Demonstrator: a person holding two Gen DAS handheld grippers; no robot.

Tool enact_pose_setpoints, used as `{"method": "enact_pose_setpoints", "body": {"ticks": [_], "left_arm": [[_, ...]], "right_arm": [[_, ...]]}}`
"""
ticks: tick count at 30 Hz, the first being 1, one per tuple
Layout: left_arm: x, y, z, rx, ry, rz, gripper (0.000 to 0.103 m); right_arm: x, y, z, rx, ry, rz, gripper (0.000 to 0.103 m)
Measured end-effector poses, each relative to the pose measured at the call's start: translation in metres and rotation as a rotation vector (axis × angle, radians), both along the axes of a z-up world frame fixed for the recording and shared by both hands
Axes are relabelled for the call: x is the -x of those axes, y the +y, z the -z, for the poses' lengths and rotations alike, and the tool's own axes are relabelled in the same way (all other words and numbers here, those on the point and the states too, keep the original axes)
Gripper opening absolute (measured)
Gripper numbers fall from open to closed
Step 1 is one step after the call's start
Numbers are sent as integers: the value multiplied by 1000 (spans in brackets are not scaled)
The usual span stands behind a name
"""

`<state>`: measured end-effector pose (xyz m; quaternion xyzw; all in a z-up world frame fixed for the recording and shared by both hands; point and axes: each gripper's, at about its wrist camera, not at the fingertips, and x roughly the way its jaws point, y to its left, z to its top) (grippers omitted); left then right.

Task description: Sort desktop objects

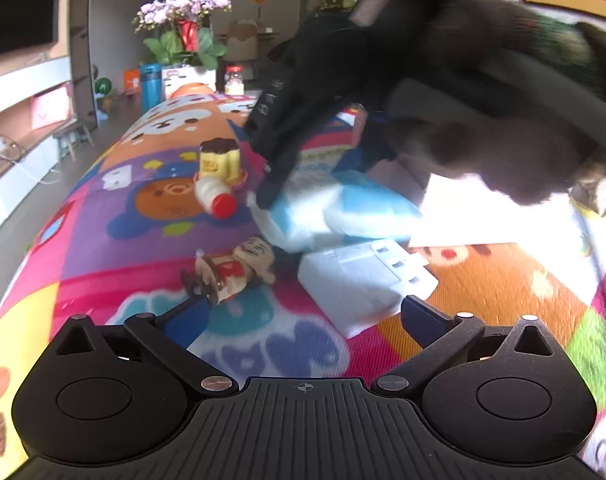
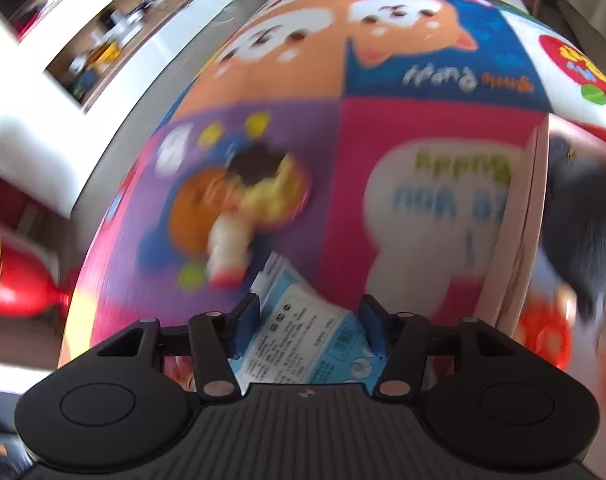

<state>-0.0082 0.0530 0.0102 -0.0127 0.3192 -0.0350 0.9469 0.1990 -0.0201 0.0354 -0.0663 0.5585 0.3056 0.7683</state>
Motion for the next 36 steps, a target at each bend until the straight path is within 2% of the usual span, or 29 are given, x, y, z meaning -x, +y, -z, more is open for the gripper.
{"method": "enact_pose_setpoints", "body": {"ticks": [3, 7, 8, 10, 13, 18, 22, 23, 24, 25, 26, 27, 30, 33, 36], "left_arm": [[10, 2, 0, 32, 20, 30, 103], [24, 4, 0, 61, 25, 60, 103], [27, 6, 0, 59, 23, 54, 103], [32, 10, -2, 30, 25, 19, 103], [40, 23, -8, -14, 22, -75, 103], [47, 51, -24, -8, 12, -210, 103], [49, 54, -34, 2, 10, -233, 103], [51, 52, -36, -4, 6, -225, 103], [52, 48, -38, -12, 3, -216, 103], [53, 46, -39, -20, 0, -210, 103], [53, 44, -40, -25, 0, -207, 103], [53, 42, -40, -28, 3, -206, 103], [49, 36, -37, -34, 22, -205, 103], [46, 25, -32, -32, 41, -176, 103], [39, 10, -24, -33, 60, -128, 103]], "right_arm": [[35, -13, -14, 1, -85, -63, 57], [91, -44, -43, -44, -319, -136, 61], [106, -52, -45, -47, -369, -154, 66], [131, -67, -45, -57, -432, -188, 67], [165, -81, -32, -20, -532, -259, 67], [211, -74, 1, 46, -668, -412, 67], [218, -54, 26, 112, -772, -442, 67], [218, -52, 27, 112, -782, -441, 65], [218, -52, 28, 105, -792, -436, 48], [218, -52, 27, 114, -792, -426, 44], [217, -53, 25, 111, -794, -403, 33], [217, -59, 21, 92, -790, -376, 27], [211, -86, 3, 11, -731, -266, 17], [192, -134, -15, -154, -526, -104, 13], [168, -189, -14, -305, -303, 59, 12]]}}
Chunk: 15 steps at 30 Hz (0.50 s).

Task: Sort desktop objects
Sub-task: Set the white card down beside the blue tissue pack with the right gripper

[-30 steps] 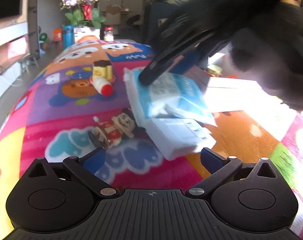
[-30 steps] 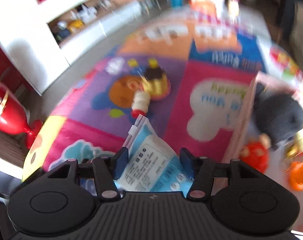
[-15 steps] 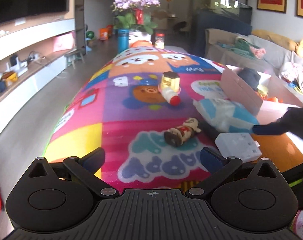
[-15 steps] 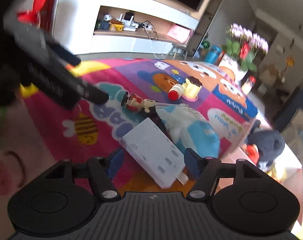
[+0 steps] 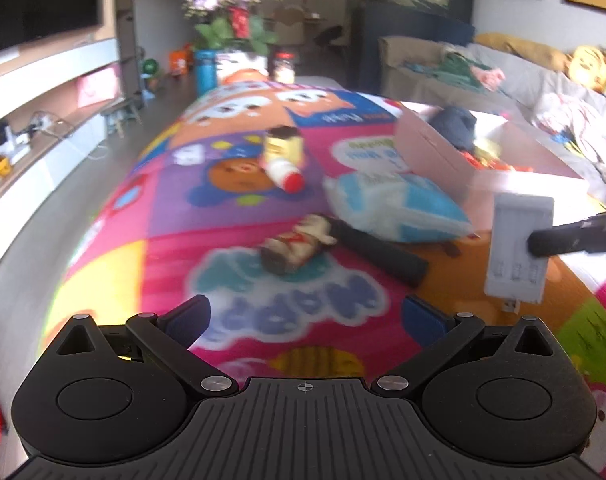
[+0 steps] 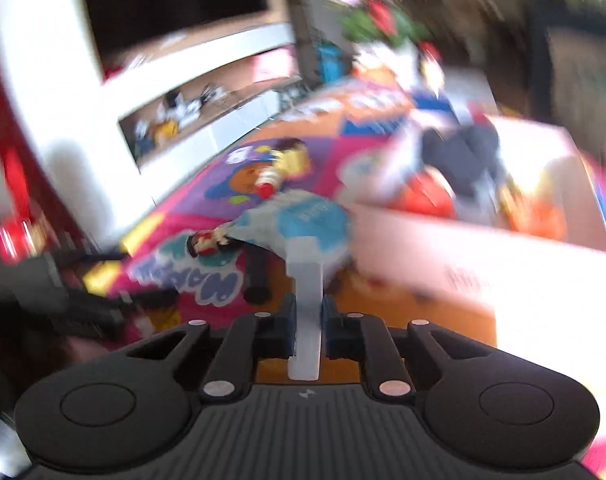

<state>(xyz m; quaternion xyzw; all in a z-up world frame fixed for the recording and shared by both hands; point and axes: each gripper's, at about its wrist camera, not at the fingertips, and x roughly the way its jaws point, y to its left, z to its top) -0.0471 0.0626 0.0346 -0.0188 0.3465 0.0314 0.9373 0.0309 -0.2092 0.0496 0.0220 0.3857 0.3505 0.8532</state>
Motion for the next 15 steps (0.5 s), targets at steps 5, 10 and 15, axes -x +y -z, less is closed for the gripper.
{"method": "enact_pose_setpoints", "body": {"ticks": [5, 10, 15], "left_arm": [[-15, -30, 9, -8, 10, 71, 103], [-39, -51, 14, 4, 2, 80, 103], [-59, -61, 13, -5, -30, 10, 103]], "right_arm": [[4, -59, 18, -15, 12, 203, 21], [30, -83, 35, 20, -80, 318, 58], [39, -88, 46, 16, -123, 359, 81]]}}
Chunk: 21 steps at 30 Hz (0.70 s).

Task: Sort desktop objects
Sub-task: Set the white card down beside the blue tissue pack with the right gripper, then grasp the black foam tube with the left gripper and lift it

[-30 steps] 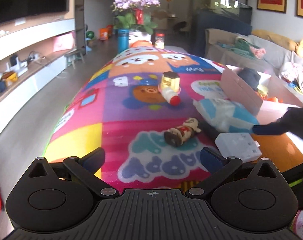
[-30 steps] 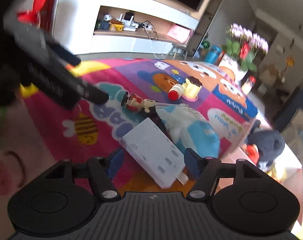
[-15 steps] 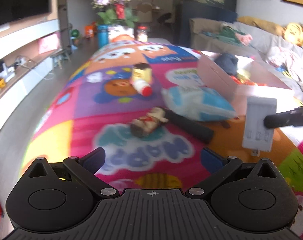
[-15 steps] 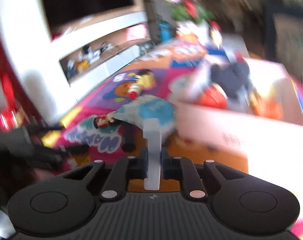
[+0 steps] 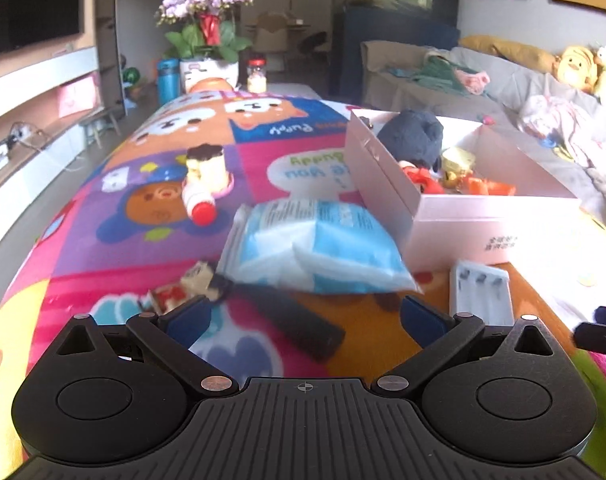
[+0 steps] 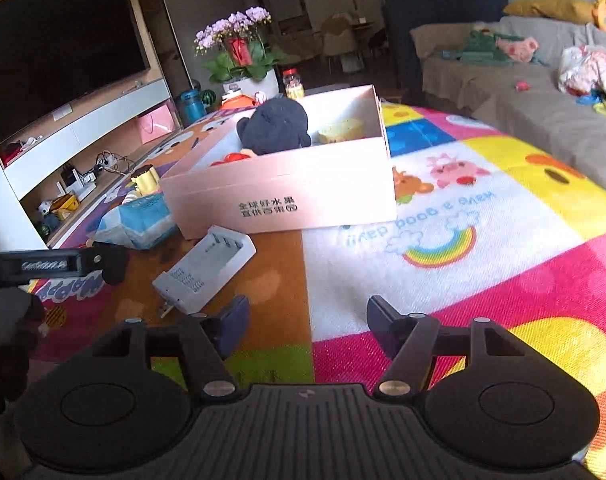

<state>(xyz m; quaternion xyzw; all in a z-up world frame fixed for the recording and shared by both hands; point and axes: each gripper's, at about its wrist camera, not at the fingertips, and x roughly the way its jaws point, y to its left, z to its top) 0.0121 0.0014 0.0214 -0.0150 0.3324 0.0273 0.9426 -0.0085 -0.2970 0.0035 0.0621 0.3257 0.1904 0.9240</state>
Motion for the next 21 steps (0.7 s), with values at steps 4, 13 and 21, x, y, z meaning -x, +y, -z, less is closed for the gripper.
{"method": "enact_pose_setpoints", "body": {"ticks": [4, 13, 21], "left_arm": [[-5, -5, 5, -32, 44, -18, 77], [20, -13, 8, -96, 35, 40, 34], [52, -35, -1, 46, 32, 286, 47]], "right_arm": [[1, 0, -2, -11, -36, 14, 97], [0, -4, -1, -40, -30, 23, 103], [-2, -4, 1, -39, -17, 38, 103]]}}
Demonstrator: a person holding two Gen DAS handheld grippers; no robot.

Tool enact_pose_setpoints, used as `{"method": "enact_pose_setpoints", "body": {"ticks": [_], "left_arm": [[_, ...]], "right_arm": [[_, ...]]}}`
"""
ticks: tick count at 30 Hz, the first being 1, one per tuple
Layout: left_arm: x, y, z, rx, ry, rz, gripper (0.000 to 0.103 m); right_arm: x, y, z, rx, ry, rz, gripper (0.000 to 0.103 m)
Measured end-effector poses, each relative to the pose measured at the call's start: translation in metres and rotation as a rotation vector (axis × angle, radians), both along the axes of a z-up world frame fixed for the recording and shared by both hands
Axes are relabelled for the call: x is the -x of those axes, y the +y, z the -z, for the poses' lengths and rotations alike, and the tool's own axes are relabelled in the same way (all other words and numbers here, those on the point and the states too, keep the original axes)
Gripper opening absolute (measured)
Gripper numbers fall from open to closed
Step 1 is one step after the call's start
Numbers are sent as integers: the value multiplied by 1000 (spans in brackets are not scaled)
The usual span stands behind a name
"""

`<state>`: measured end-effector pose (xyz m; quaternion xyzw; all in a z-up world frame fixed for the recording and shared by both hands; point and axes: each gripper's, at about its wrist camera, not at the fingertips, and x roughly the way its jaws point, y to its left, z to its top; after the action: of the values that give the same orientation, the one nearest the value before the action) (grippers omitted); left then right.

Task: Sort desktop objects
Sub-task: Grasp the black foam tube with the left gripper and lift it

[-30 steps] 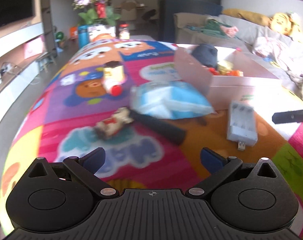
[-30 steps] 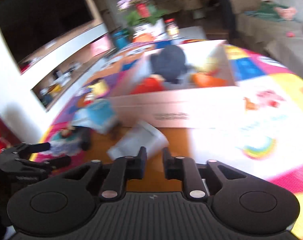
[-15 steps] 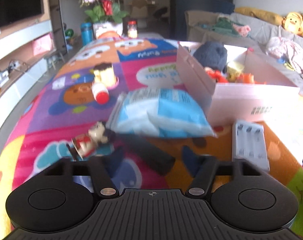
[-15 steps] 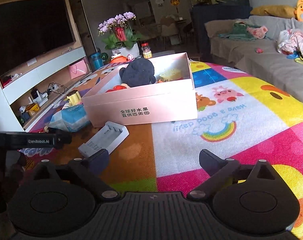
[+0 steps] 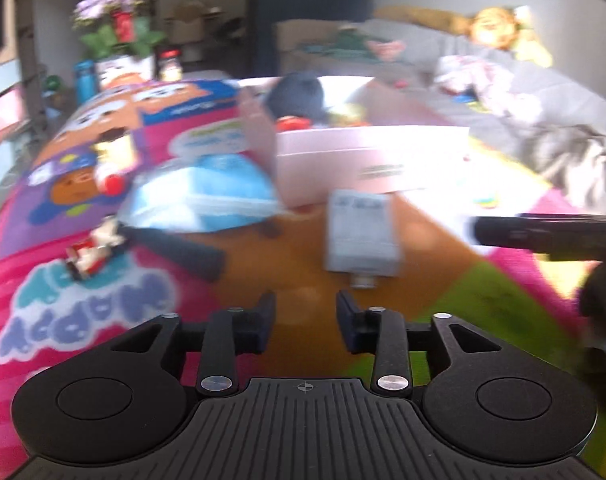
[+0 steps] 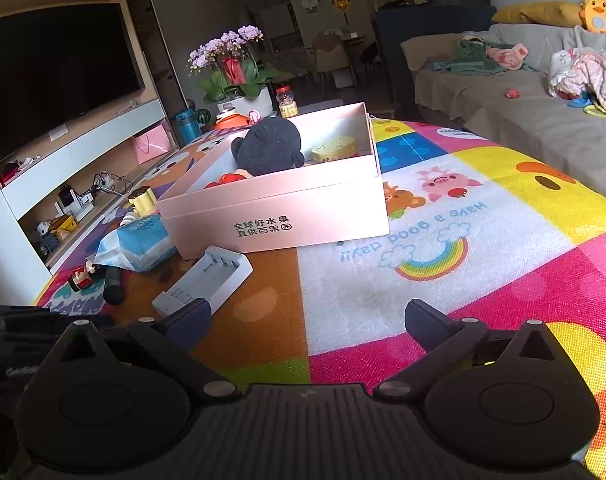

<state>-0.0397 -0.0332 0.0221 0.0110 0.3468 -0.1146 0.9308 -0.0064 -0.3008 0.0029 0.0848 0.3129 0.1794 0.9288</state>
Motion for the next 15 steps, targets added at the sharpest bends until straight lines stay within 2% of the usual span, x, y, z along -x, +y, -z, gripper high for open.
{"method": "enact_pose_setpoints", "body": {"ticks": [1, 3, 5, 8, 12, 15], "left_arm": [[2, -1, -2, -5, -23, 10, 52], [3, 1, -6, -34, -73, -6, 76], [-2, 10, -8, -62, -91, -45, 87], [-19, 27, -3, -51, -75, -47, 95], [-51, 50, 6, -58, -61, -96, 95], [-69, 64, 9, -6, -54, -93, 97]], "right_arm": [[0, 0, 0, 1, 1, 3, 103], [0, 0, 0, 2, 2, 12, 103], [0, 0, 0, 3, 4, 17, 103], [-1, 1, 1, 8, 8, 17, 103], [-2, 1, 2, 13, 16, 23, 103], [-4, 1, 2, 15, 27, 27, 103]]}}
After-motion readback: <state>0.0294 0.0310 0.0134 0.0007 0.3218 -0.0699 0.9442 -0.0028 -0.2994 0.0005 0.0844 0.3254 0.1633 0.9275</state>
